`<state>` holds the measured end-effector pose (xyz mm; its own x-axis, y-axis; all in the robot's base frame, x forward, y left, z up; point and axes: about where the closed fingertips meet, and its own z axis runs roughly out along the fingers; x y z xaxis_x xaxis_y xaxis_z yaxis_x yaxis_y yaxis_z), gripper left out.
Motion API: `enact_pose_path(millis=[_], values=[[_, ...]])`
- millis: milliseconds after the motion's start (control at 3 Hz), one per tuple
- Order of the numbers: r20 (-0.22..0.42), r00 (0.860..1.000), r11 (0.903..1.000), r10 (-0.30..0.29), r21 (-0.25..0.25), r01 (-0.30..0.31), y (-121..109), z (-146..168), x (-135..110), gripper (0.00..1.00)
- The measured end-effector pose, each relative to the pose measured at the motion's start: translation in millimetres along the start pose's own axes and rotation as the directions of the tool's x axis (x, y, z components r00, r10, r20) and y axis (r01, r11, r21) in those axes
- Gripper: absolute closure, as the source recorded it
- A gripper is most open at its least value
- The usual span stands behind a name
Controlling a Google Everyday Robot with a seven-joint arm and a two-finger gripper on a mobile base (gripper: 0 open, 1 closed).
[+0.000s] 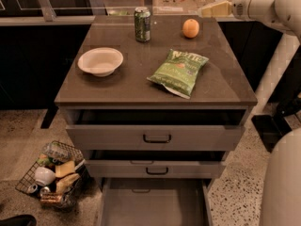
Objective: Place orange into bottom drawer
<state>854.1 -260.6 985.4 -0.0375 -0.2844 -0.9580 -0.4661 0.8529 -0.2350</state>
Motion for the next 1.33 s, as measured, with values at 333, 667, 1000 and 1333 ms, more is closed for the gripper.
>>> enact_pose_path(millis=[333,667,1000,1333], values=[[0.012,0.999,0.9988,0.035,-0.035,-0.034,6.9,32.5,11.4,0.0],[0.021,0.999,0.9966,0.043,-0.072,-0.041,15.8,63.5,22.9,0.0],[-0.006,0.999,0.9953,0.037,-0.089,-0.037,23.9,84.9,38.2,0.0],[-0.049,0.997,0.9924,0.052,-0.109,-0.057,34.6,100.7,58.5,0.0]])
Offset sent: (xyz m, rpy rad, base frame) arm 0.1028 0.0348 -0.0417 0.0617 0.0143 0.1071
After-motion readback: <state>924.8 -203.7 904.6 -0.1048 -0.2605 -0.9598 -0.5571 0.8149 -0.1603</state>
